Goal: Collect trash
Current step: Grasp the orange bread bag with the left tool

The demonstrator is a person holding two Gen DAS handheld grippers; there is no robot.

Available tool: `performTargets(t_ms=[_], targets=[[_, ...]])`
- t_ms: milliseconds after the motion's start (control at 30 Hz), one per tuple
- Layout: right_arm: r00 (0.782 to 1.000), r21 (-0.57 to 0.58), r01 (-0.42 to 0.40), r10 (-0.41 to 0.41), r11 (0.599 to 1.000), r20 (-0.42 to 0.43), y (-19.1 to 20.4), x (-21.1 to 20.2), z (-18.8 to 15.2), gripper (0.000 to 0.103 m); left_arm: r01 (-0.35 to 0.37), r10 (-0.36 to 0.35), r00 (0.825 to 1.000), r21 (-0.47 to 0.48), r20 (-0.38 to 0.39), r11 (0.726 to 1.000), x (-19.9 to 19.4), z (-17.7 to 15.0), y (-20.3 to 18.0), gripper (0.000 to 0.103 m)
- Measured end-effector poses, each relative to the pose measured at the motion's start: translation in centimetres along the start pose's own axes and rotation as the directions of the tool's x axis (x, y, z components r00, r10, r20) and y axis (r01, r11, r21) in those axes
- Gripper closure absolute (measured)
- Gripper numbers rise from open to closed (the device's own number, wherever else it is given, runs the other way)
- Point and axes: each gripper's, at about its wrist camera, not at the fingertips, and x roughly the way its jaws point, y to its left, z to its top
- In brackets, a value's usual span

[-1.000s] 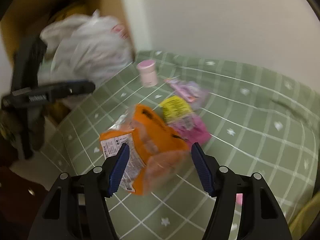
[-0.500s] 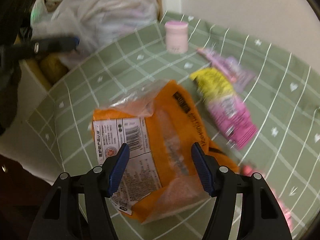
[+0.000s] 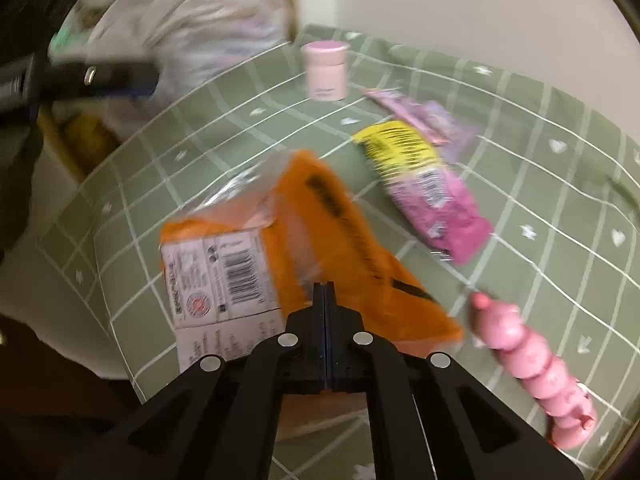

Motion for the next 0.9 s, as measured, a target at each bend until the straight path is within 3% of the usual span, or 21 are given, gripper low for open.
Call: performTargets(t_ms=[233,300,333,400,433,533,633,667,767,800,900], targets=[[0.993,0.122,-0.001,-0.014,0.993,0.117,-3.0,-5.1,0.9,0.1,0.039,-0.039,0.999,-0.066,-0.002,0.997,1.5,0.9,0.6,0.038],[0.991,0.167,-0.039,0.017,0.985,0.132,-4.0,-5.9,0.6,0.099,0.056,-0.057,0.998,-0.072,-0.009,0.996,2.3,1.1,0.4,0.038],[0.991,0.181,-0.047,0.023,0.982,0.134,-4.4,-6.2,0.3,0.096,0.076,-0.078,0.997,-0.068,-0.021,0.995,2.8,1.1,0.1,0.038],[0.992,0.178,-0.036,0.013,0.983,0.128,-4.5,-6.6,-0.1,0.074,0.109,-0.112,0.993,-0.051,-0.049,0.993,3.6,0.8,-0.6,0.038],[0.992,0.181,-0.047,0.025,0.982,0.125,-4.6,-6.7,-0.4,0.055,0.122,-0.124,0.99,-0.031,-0.068,0.992,4.1,0.6,-1.2,0.038],[0.994,0.209,-0.067,0.046,0.976,0.103,-5.5,-7.0,-0.9,0.055,0.134,-0.13,0.985,0.028,-0.113,0.991,5.8,-0.5,-2.9,0.038],[0.995,0.216,0.015,-0.036,0.976,0.092,-6.6,-7.3,-0.7,0.054,0.114,-0.102,0.981,0.064,-0.164,0.991,7.6,-1.6,-4.1,0.038],[0.994,0.226,0.054,-0.074,0.973,0.083,-7.0,-7.4,-0.4,0.054,0.106,-0.091,0.979,0.073,-0.184,0.992,8.2,-1.9,-4.4,0.04],[0.99,0.244,0.101,-0.122,0.965,0.073,-8.2,-6.9,0.5,0.054,0.107,-0.091,0.971,0.063,-0.22,0.992,8.8,-2.5,-4.5,0.074],[0.99,0.244,0.098,-0.119,0.965,0.075,-8.5,-6.7,0.8,0.054,0.103,-0.087,0.972,0.062,-0.219,0.993,8.7,-2.4,-4.4,0.078],[0.989,0.221,0.109,-0.128,0.969,0.071,-9.2,-5.6,2.6,0.054,0.087,-0.079,0.98,0.041,-0.183,0.995,7.5,-1.4,-3.6,0.078]])
